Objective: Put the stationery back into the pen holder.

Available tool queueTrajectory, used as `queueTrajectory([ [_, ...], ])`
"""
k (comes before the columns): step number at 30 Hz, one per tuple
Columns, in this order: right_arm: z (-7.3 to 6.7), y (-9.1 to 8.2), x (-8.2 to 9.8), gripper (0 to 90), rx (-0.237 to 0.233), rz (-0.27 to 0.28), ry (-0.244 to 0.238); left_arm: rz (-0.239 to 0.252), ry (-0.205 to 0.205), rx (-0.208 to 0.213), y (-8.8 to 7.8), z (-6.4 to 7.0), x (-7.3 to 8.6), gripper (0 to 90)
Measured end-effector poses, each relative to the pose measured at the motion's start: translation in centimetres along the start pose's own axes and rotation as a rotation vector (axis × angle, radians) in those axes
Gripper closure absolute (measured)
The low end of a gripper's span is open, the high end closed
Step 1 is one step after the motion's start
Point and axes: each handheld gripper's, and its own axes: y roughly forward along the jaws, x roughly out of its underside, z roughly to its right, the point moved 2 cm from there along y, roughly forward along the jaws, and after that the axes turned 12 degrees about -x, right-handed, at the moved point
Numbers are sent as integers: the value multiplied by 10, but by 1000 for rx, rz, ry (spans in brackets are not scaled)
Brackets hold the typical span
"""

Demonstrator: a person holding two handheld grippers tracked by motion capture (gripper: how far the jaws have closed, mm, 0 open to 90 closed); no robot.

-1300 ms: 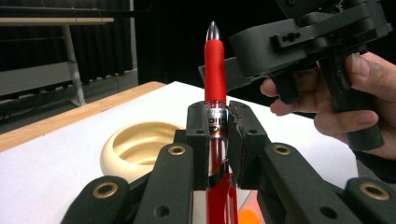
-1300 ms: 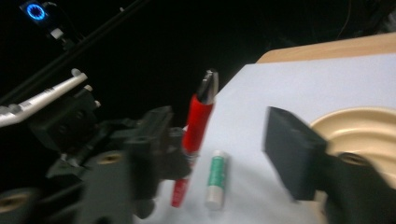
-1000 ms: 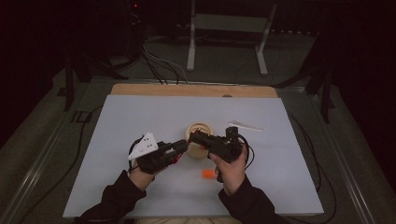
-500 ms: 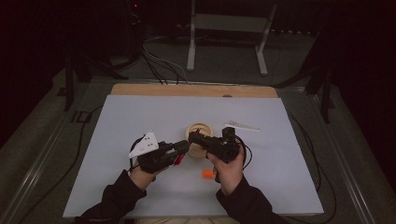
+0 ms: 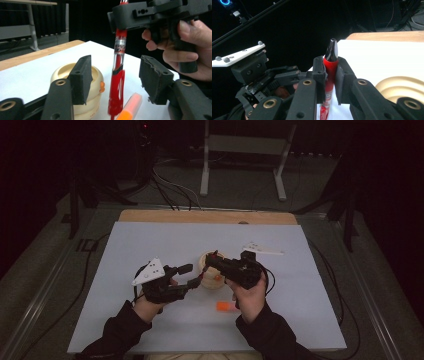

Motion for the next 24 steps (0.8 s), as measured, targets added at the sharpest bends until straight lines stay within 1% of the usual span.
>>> queueTrajectory([
  [1, 0, -1, -2, 799, 3, 2, -8, -1, -4, 0, 0, -1, 0, 429],
  [2, -1, -1, -4, 800, 6, 2, -15, -4, -1, -8, -1, -1, 1, 413],
  [4, -1, -3, -8, 800, 13, 1, -34, -8, -2, -6, -2, -3, 1, 393],
  [7, -2, -7, -14, 799, 26, 0, -67, -15, -4, -17, -4, -4, 1, 354],
  [10, -2, -10, -20, 799, 26, 1, -98, -20, -17, -20, -7, -8, 1, 289],
  [11, -3, -11, -22, 799, 31, -1, -108, -20, -25, -14, -8, -9, 1, 273],
  [14, -4, -13, -27, 799, 54, -8, -151, -27, -33, -25, -9, -11, 1, 232],
  [18, -4, -15, -33, 799, 73, -10, -198, -48, -28, -46, -10, -14, 3, 163],
  [20, -3, -16, -36, 799, 85, -16, -219, -59, -30, -45, -10, -15, 4, 143],
  [22, -1, -16, -38, 799, 103, -18, -246, -66, -36, -18, -12, -17, 6, 45],
  [24, 1, -16, -40, 799, 112, -20, -268, -70, -28, -27, -13, -18, 7, 26],
])
